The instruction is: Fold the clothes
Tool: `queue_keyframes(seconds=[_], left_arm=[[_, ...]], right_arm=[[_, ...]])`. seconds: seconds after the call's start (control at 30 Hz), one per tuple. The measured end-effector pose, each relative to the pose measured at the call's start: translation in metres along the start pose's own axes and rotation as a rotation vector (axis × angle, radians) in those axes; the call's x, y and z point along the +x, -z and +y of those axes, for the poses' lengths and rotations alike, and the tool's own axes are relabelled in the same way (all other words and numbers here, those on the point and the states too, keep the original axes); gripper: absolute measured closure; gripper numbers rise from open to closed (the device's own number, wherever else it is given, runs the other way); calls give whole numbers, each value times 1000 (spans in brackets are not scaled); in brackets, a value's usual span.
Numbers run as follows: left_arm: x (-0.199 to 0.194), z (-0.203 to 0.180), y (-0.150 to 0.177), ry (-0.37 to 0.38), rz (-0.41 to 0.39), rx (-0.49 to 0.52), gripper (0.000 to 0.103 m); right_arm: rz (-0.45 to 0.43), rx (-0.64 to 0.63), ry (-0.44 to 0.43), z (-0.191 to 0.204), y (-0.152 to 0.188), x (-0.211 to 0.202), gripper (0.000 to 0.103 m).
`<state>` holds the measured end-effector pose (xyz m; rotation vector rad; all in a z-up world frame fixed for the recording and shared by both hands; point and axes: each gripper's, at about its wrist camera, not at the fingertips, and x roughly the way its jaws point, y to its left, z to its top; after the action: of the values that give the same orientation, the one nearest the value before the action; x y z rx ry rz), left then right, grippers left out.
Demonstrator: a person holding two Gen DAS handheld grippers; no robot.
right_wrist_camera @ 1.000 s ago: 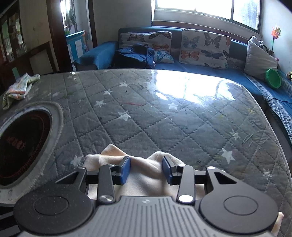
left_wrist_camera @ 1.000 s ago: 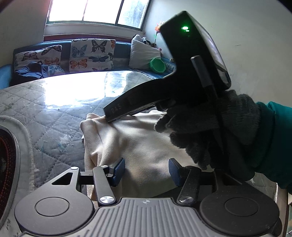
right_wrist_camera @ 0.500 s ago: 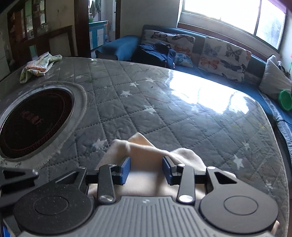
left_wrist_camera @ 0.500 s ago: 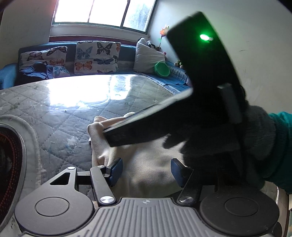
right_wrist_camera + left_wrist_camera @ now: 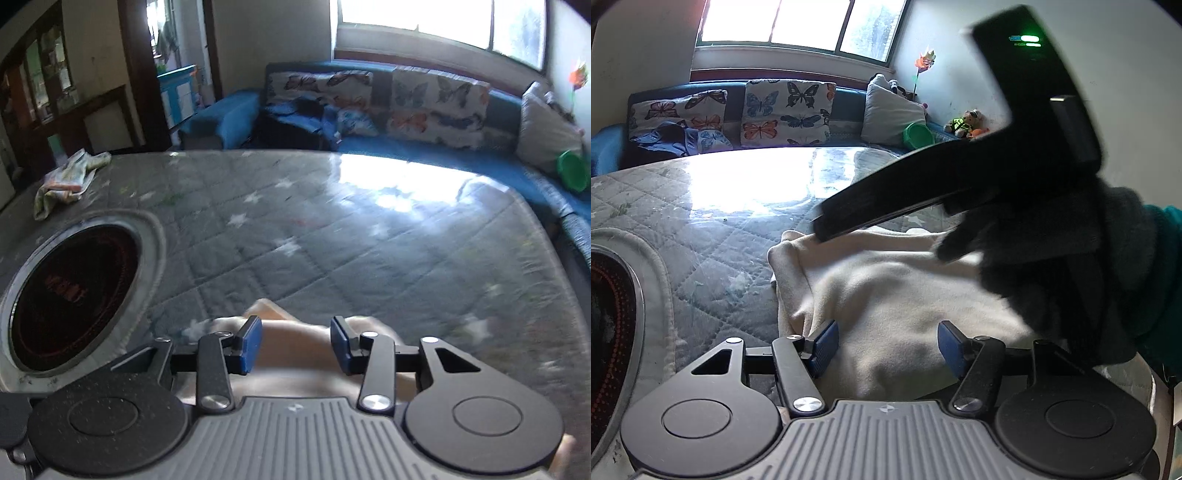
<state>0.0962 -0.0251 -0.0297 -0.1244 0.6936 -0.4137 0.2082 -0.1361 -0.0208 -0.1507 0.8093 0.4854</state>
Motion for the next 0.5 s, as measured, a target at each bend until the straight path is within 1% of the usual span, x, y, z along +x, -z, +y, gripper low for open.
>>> queue_keyframes(seconds=[0.17,0.3,0.43,0.5], left_arm=[[-4,-8,-4,7,-7,14,39],[-3,-23,-8,41,-13,44,39],[3,-38,-7,73,-6,75,39],[9,-42,-7,82,5,84,39]], right_arm=[[-14,36,82,-28,9,-30,60],[4,108,154,-55,31,-51,60],[19,175,195,-74,51,-60,61],[26,205,218,-82,61,-61,63]])
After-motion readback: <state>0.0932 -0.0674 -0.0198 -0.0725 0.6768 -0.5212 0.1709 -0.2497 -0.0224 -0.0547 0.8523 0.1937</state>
